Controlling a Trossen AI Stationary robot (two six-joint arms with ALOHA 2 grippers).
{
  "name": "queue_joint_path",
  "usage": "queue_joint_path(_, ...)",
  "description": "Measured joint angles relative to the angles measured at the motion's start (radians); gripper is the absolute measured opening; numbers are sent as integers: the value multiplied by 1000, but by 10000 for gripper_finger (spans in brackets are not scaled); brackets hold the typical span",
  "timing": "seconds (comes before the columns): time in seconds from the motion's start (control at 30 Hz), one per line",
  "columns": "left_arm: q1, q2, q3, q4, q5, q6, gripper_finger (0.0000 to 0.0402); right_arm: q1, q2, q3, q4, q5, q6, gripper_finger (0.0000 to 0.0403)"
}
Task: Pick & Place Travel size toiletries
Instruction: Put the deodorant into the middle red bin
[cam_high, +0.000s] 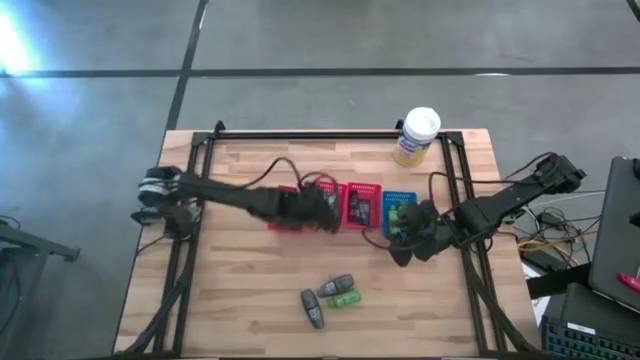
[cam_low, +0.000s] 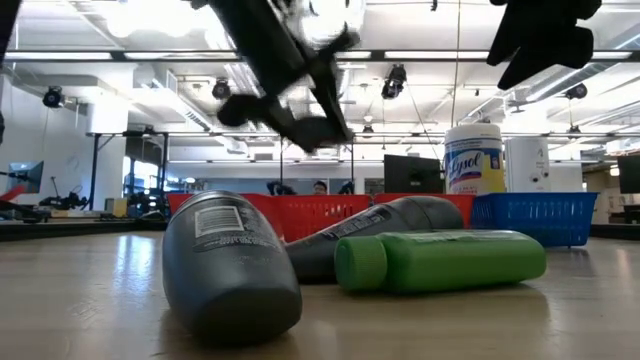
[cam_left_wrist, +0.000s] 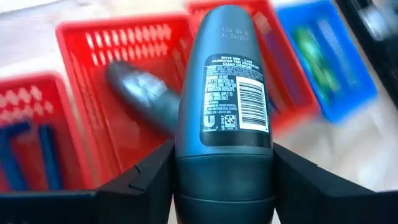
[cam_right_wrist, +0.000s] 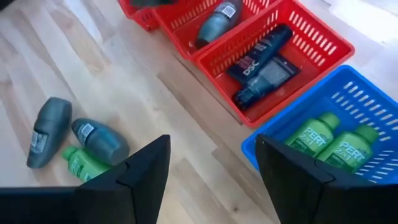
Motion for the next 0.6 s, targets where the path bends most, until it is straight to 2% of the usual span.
queue_joint_path(0.2,110,54,-22,46,44,-31,216,-1,18,-1,-10,4,40,249)
queue_joint_path(0.5,112,73,-36,47,60,-70,336,0,66,-3,-14,1,21,277)
queue_joint_path(0.6,108,64,-27,43,120,-35,357,0,75,-3,-13,0,-1,285)
